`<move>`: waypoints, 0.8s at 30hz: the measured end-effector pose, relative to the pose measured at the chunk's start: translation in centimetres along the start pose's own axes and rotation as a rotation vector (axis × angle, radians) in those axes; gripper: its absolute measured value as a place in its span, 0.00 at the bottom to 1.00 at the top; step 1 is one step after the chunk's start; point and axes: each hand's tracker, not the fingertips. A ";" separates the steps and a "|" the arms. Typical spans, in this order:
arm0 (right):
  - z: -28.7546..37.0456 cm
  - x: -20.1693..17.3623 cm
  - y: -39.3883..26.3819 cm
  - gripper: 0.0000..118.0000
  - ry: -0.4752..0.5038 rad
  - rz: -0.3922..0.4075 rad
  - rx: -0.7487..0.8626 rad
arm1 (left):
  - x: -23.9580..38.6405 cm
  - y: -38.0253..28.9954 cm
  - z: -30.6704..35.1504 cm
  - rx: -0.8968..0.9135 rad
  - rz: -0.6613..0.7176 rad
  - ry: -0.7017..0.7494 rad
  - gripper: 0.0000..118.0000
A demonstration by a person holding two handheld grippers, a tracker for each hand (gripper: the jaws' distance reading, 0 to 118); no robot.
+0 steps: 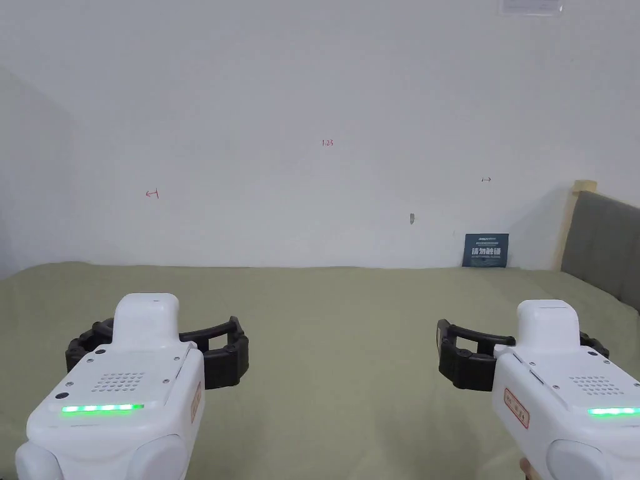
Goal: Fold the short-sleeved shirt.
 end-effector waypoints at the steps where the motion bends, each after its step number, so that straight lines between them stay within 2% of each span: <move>1: 0.0 0.0 0.0 1.00 0.000 -0.003 -0.001 | 0.1 0.0 0.0 0.001 -0.005 -0.001 1.00; 6: -0.2 -0.3 0.1 1.00 -0.027 0.015 -0.006 | 0.1 0.2 0.1 0.005 -0.010 -0.011 1.00; 11: -0.1 -0.2 0.3 1.00 -0.012 -0.001 -0.007 | 0.0 0.4 0.1 0.009 -0.017 -0.009 1.00; 17: -0.1 -0.4 0.0 1.00 -0.019 0.037 -0.013 | 0.2 0.3 0.4 0.004 -0.025 -0.006 1.00; 24: 0.1 -0.4 -0.1 1.00 -0.021 0.034 -0.015 | 0.1 0.2 0.5 0.005 -0.010 -0.011 1.00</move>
